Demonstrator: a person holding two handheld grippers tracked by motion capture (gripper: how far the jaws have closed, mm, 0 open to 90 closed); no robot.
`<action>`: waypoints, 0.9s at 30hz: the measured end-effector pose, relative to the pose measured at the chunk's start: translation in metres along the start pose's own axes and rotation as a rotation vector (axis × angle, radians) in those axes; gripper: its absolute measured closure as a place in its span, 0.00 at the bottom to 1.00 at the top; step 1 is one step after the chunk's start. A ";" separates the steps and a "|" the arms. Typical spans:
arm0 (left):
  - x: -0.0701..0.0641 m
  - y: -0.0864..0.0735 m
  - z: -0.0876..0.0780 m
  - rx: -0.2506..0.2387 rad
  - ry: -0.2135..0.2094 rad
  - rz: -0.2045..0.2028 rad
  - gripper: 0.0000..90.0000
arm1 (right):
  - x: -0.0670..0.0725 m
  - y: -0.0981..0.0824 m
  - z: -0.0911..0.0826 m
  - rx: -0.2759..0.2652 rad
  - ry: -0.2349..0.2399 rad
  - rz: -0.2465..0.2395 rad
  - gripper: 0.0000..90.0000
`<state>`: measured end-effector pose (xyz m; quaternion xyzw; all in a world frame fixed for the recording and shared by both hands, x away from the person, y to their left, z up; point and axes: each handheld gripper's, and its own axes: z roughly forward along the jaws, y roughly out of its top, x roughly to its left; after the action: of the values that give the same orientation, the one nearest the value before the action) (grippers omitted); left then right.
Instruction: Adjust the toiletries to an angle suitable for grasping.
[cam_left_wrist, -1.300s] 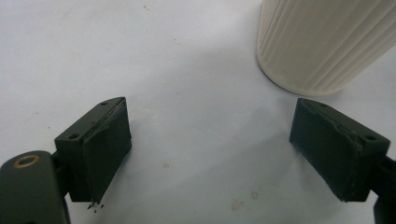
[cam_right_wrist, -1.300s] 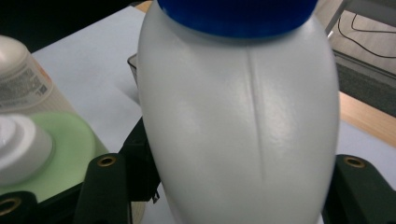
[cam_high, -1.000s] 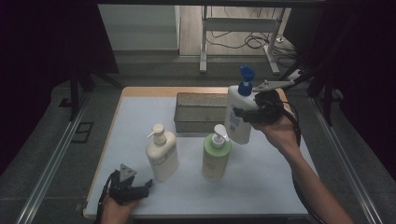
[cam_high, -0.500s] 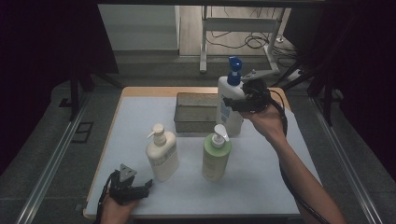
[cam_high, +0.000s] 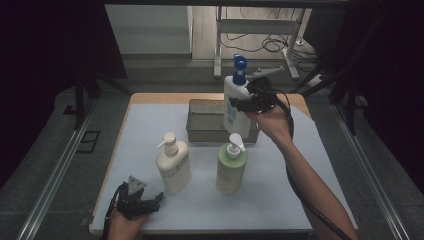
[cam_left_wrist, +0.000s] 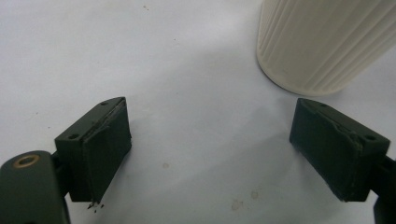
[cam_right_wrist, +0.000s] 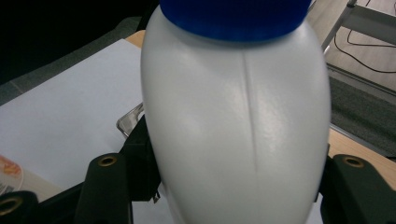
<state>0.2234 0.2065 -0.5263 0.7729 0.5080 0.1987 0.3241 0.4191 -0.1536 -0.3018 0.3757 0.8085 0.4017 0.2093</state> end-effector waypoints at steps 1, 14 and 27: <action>0.000 0.000 0.000 0.000 0.000 0.000 0.14 | 0.001 0.003 0.004 -0.002 0.000 -0.001 0.45; 0.000 0.000 0.000 -0.002 0.000 0.000 0.14 | 0.005 0.017 0.029 -0.013 0.000 0.004 0.45; 0.000 0.000 0.000 -0.004 0.000 0.001 0.14 | 0.011 0.029 0.059 -0.022 -0.004 -0.002 0.45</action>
<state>0.2231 0.2066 -0.5267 0.7724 0.5075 0.1997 0.3254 0.4627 -0.1041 -0.3138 0.3733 0.8040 0.4096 0.2156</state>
